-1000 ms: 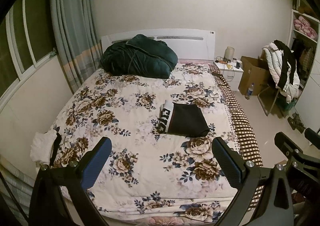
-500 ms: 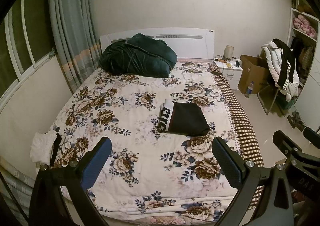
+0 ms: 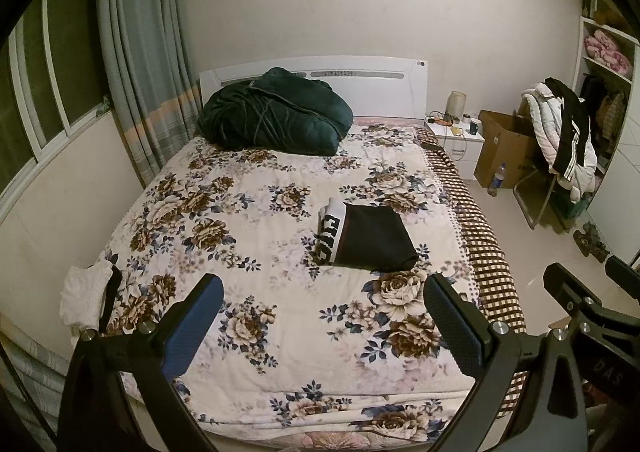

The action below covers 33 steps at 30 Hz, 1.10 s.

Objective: Fold small clothes

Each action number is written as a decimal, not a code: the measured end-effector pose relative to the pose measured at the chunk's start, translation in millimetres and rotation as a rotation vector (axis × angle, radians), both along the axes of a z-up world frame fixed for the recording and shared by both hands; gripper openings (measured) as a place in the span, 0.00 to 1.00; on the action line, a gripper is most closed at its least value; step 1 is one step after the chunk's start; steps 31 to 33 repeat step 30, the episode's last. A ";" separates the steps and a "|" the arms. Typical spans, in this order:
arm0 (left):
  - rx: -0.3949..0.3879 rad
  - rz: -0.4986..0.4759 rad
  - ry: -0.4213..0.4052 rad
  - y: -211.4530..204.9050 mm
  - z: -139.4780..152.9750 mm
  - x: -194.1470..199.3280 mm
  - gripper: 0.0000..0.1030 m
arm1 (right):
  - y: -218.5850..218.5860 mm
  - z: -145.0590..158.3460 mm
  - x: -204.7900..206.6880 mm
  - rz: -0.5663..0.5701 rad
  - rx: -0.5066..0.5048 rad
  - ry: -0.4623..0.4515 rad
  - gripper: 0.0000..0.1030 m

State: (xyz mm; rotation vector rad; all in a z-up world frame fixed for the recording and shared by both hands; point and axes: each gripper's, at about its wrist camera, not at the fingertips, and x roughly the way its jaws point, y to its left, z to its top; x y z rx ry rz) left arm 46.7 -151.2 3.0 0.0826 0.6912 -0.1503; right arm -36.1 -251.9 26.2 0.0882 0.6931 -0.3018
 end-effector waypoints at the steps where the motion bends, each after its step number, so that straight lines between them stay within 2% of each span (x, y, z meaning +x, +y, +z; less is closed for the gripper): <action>1: 0.001 -0.001 0.000 -0.8 -1.4 -2.2 0.99 | 1.1 -1.0 0.1 0.001 0.000 0.001 1.00; 33: -0.002 -0.008 -0.010 3.4 -1.6 -5.9 0.99 | 0.7 -0.2 -0.6 -0.002 0.000 0.000 1.00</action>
